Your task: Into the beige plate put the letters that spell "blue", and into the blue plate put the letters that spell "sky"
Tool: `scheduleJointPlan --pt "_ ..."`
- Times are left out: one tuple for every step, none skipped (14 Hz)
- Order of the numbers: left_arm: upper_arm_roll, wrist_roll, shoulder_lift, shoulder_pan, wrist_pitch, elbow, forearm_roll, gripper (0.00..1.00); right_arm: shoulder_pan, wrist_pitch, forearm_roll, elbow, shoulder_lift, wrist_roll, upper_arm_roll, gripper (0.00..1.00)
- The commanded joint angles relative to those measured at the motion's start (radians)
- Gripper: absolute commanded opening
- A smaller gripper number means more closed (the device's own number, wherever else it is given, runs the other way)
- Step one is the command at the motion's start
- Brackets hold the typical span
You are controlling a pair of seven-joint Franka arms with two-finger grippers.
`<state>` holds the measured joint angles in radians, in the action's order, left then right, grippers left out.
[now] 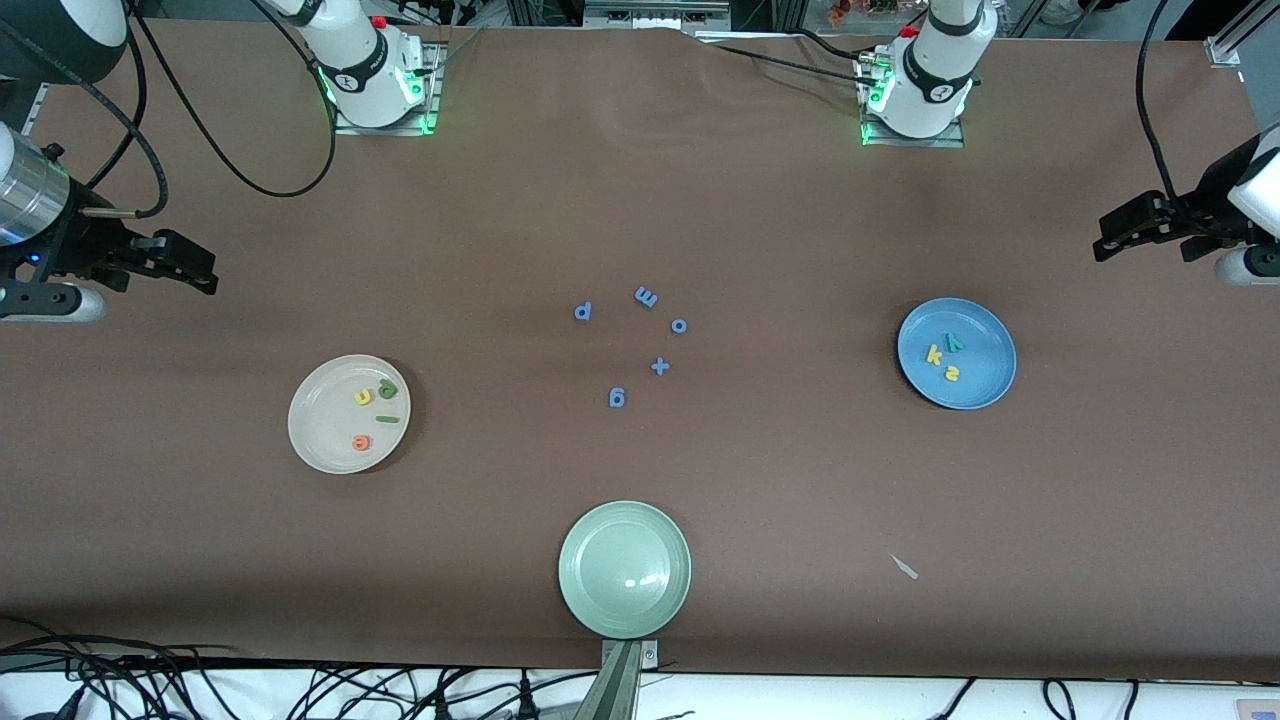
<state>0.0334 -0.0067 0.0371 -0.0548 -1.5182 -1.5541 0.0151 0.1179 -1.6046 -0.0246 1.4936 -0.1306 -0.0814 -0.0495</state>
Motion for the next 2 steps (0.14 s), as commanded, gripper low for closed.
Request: scheduleJointPlan --pt "0.002 0.025 -0.006 -0.007 0.001 -0.001 -0.023 1.00 -0.007 -0.009 0.015 0.028 0.028 -0.011 0.004 1.00" --pt "0.002 0.021 0.003 -0.007 0.001 -0.001 -0.024 1.00 -0.007 -0.012 0.015 0.027 0.026 -0.011 0.004 1.00"
